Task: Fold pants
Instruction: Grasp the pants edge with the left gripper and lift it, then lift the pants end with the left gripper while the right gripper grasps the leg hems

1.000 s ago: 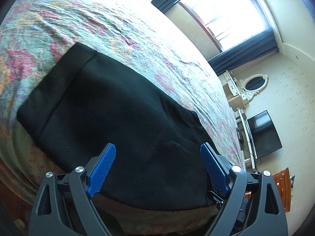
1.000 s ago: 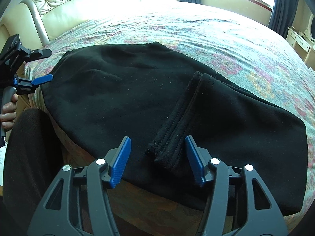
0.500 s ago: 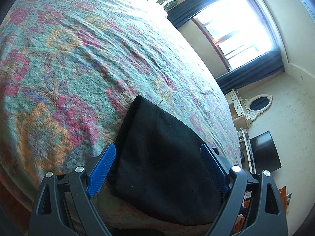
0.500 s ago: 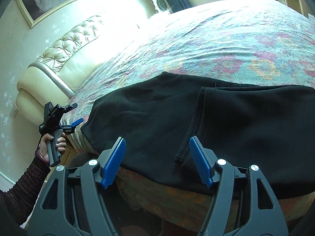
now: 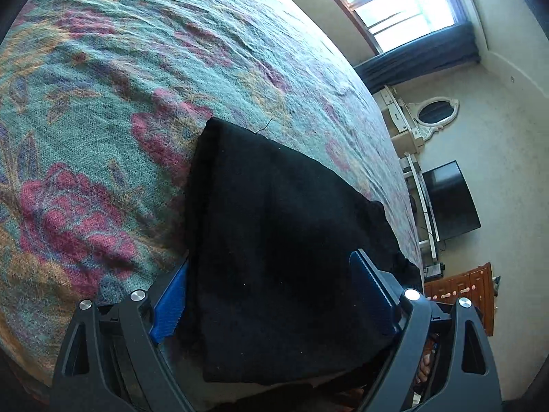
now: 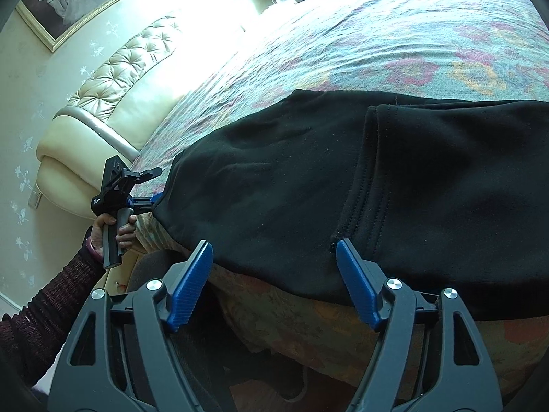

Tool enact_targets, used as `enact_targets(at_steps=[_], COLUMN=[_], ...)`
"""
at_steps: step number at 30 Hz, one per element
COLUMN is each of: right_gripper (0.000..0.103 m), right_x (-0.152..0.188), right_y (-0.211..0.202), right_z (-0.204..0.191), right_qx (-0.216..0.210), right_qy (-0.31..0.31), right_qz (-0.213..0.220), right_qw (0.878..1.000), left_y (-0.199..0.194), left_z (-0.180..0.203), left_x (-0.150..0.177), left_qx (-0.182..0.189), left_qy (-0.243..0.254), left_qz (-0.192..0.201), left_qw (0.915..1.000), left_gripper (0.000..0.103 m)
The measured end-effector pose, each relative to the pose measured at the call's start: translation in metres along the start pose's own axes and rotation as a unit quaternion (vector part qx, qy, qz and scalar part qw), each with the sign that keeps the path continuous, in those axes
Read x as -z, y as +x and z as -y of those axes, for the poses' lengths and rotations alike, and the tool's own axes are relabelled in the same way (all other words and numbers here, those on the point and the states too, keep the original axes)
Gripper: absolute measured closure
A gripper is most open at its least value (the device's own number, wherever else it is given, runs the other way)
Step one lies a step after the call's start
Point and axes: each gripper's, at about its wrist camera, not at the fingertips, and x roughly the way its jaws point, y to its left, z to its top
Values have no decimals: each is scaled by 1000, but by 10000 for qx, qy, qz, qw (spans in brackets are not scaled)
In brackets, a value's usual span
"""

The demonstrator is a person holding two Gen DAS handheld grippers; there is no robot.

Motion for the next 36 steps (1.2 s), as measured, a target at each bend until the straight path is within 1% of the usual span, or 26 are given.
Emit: enact_targets(at_steps=[2,4,6,7,8,9,10,12,13,14,15,16,22,26,30,34,36], right_gripper=[29,29,29,29,28,25,24,22,21,20,19,19,18,18,18,18,18], right_x=[1,4,6,8,9,9,10,10,10,9,8,8,5,7,8,6,8], right_y=[4,4,5,6,7,7,8,8,7,7,6,4,-4,-9,-18,-31,-41], right_z=[0,-2,-1,0,2,3,5,9,10,10,10,10,16,18,21,26,31], right_qx=[-63,-71,-102,-118,-148,-168,-190,-282,-276,-263,-264,-268,-306,-305,-329,-335,-334], right_qy=[22,15,44,71,108,159,217,326,349,353,352,351,422,472,511,558,604], right_qz=[-65,-82,-102,-118,-122,-124,-123,-126,-128,-133,-126,-103,24,90,191,366,462], right_qw=[10000,9999,9999,9998,9998,9997,9995,9990,9989,9989,9990,9990,9986,9984,9980,9972,9965], left_y=[2,-1,0,4,5,8,12,13,12,11,7,2,-23,-23,-8,22,39], left_z=[-5,-12,-10,-4,0,0,-1,-2,-1,0,1,5,51,107,162,217,241], left_x=[-1,-2,-3,-4,-3,-3,-3,-2,-3,-4,-3,-1,-9,-11,-4,8,16], left_qx=[23,103,-1,-80,-169,-343,-447,-449,-464,-456,-421,-382,45,314,506,714,735], left_qy=[-84,-303,-264,-169,-72,-7,-41,-151,-170,-175,-188,-184,115,501,867,1173,1403], left_qz=[118,319,305,274,223,133,19,52,58,78,99,149,367,405,290,136,38], left_qw=[9999,9990,9992,9994,9996,9993,9990,9989,9988,9988,9989,9990,9993,9974,9945,9904,9874], left_gripper=[16,16,16,20,30,62,75,75,77,80,86,88,89,89,89,89,89])
